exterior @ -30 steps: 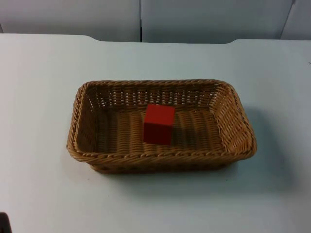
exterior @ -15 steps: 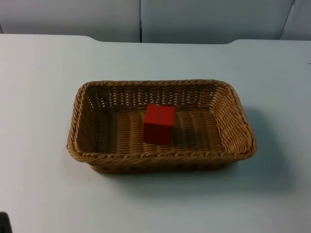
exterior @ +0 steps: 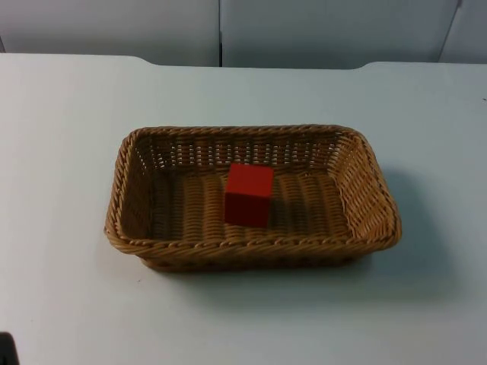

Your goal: Pick up the basket with the left hand and place the cube into the basket with the right hand.

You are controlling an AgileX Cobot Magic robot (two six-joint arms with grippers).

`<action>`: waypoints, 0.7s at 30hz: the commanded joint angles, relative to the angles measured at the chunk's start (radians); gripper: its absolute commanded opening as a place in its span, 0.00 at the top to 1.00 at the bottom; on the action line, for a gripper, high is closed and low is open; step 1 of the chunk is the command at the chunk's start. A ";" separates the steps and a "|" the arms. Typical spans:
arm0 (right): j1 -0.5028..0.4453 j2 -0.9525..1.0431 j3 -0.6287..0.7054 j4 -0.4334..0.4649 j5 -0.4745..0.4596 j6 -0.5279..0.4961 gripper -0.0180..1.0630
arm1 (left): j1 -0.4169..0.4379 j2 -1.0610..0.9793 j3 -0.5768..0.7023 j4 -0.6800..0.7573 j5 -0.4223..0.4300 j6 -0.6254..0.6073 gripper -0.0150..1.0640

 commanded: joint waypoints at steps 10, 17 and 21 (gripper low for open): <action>0.214 -0.146 0.025 -0.015 -0.004 0.004 0.99 | -0.054 -0.109 0.239 -0.087 -0.010 0.027 0.99; 0.276 -0.315 0.416 -0.290 -0.004 0.093 0.99 | -0.118 -0.109 0.309 -0.124 -0.002 0.065 0.99; 0.276 -0.440 0.703 -0.392 -0.004 0.163 0.99 | -0.126 -0.109 0.313 -0.110 0.001 0.065 0.99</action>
